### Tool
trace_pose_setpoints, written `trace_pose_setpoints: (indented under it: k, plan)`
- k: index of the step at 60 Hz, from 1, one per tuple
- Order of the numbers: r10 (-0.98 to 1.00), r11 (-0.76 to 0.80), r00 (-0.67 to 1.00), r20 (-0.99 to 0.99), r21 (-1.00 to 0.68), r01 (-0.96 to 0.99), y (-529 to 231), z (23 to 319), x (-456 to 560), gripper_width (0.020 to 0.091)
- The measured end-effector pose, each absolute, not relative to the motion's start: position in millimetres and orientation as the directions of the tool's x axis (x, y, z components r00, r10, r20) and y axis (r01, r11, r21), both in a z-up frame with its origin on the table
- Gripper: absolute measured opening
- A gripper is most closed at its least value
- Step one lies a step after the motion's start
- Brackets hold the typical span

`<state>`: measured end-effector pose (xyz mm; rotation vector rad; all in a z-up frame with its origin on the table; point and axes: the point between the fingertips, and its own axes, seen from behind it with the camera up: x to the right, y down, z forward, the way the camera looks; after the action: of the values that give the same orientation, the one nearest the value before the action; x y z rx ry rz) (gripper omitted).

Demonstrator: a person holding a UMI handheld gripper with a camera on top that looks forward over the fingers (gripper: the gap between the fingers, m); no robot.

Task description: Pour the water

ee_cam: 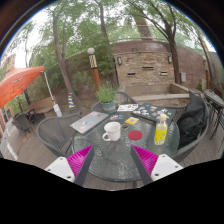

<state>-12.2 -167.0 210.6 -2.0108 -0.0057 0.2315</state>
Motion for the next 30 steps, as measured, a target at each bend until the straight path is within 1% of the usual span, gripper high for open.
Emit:
trace_pose_setpoints:
  k: [2,3,7,12,13,14,16,18,19,20,28,30]
  plan:
    - [0.087,-0.443,0.984,-0.155,-0.891,-0.102,-167.0,209.4,-7.4,0.0829]
    - [0.078,-0.44,0.985,-0.155,-0.892,-0.105,-147.4,198.7,-25.6,0.0829]
    - [0.044,-0.443,0.988,-0.147,-0.889,-0.113,-148.8,198.4,-41.7,0.0829]
    - [-0.022,-0.447,0.988,-0.15,-0.883,-0.144,-144.2,191.0,-43.4,0.0829]
    - [-0.034,-0.45,0.988,-0.154,-0.88,-0.153,-163.5,199.9,-40.5,0.0828]
    - [-0.044,-0.446,0.987,-0.157,-0.881,-0.16,-141.4,187.7,-41.7,0.0828]
    - [-0.067,-0.442,0.984,-0.165,-0.879,-0.177,-138.7,183.8,-36.7,0.0829]
    - [-0.09,-0.433,0.981,-0.169,-0.881,-0.192,-135.2,180.1,-27.2,0.0832]
    - [-0.101,-0.43,0.98,-0.172,-0.881,-0.199,-153.9,188.3,-19.9,0.0828]
    - [-0.11,-0.421,0.979,-0.172,-0.884,-0.202,-131.0,175.8,-15.7,0.0822]
    - [-0.213,-0.363,0.97,-0.12,-0.912,-0.193,-113.3,157.2,62.3,0.082]
    - [-0.227,-0.35,0.968,-0.104,-0.919,-0.181,-106.2,153.9,82.0,0.0832]
